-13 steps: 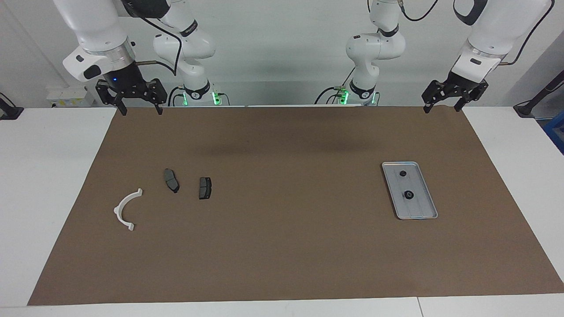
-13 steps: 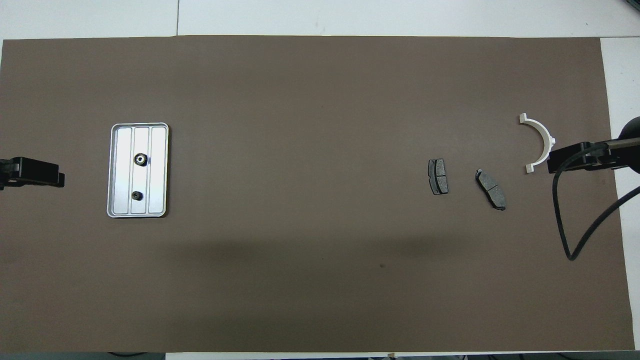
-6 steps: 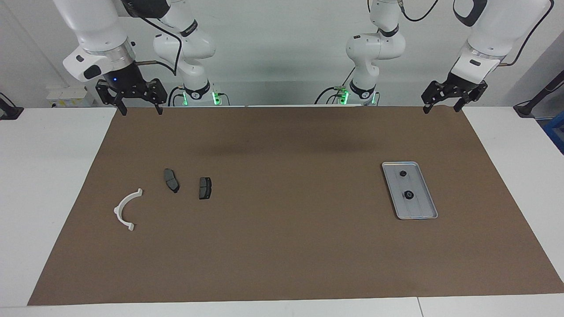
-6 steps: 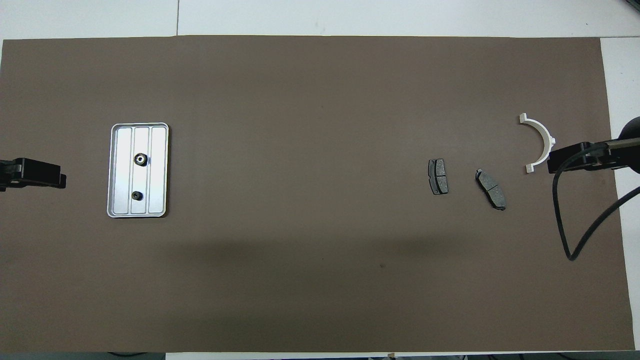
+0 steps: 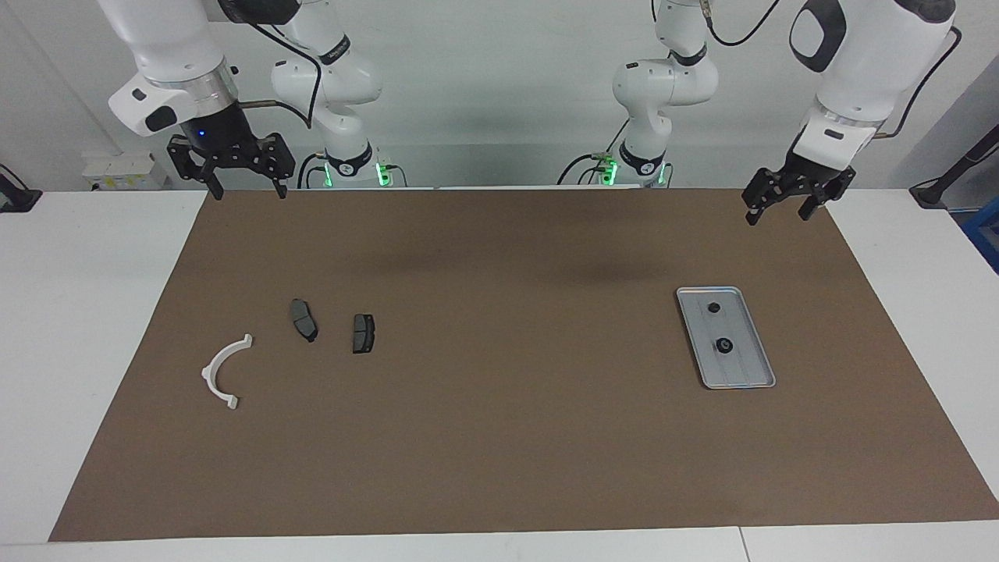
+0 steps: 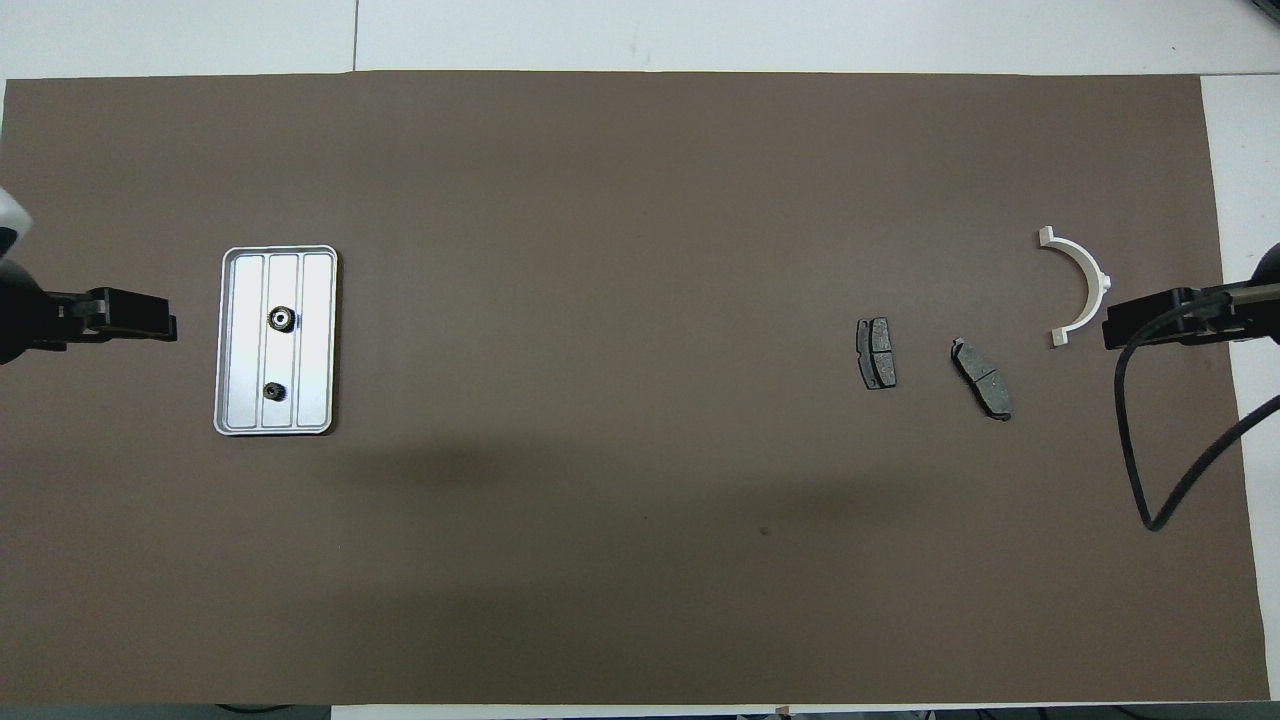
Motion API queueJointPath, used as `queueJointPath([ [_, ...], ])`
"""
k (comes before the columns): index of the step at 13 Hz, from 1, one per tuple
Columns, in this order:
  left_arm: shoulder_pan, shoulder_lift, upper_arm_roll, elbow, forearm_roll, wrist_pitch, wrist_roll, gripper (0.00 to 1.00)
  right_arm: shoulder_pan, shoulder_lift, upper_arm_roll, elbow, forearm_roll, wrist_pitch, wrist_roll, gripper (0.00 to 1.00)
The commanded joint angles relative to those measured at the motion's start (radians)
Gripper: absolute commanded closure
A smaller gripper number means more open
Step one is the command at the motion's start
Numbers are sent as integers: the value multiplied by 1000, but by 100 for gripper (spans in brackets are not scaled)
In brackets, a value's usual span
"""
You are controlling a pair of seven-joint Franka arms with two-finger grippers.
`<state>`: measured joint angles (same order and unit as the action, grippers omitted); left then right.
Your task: Place bearing gear from tray to pile
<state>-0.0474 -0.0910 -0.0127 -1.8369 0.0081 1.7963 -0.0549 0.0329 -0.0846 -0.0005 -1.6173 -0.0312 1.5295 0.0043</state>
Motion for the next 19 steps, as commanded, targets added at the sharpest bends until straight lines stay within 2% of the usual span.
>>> queueJointPath([
  [1, -40, 74, 5, -88, 4, 150, -23, 0, -7, -15, 4, -13, 16, -6, -17, 0],
  [3, -51, 175, 3, -105, 4, 277, -25, 0, -5, -21, 5, -19, 16, -9, -23, 0],
  [5, -17, 197, 5, -165, 4, 374, -20, 0, -5, -23, 5, -21, 16, -9, -21, 0],
  [7, 1, 266, 7, -165, 4, 434, -20, 0, -5, -27, 7, -33, 17, -8, -23, 0],
  [9, 7, 303, 7, -165, 6, 463, -16, 6, -7, -30, 5, -35, 17, -17, -23, 0],
  [11, 9, 321, 8, -162, 6, 479, -13, 18, -7, -32, 7, -35, 20, -17, -24, 0],
  [13, 24, 361, 10, -162, 9, 529, -6, 22, -8, -34, 5, -41, 56, -12, -29, 0],
  [16, 55, 379, 10, -159, 10, 545, 32, 23, -2, -64, 5, -130, 59, 42, -30, 0],
  [19, 60, 416, 10, -157, 10, 598, 33, 26, 36, -73, 7, -255, 60, 182, -17, 0],
])
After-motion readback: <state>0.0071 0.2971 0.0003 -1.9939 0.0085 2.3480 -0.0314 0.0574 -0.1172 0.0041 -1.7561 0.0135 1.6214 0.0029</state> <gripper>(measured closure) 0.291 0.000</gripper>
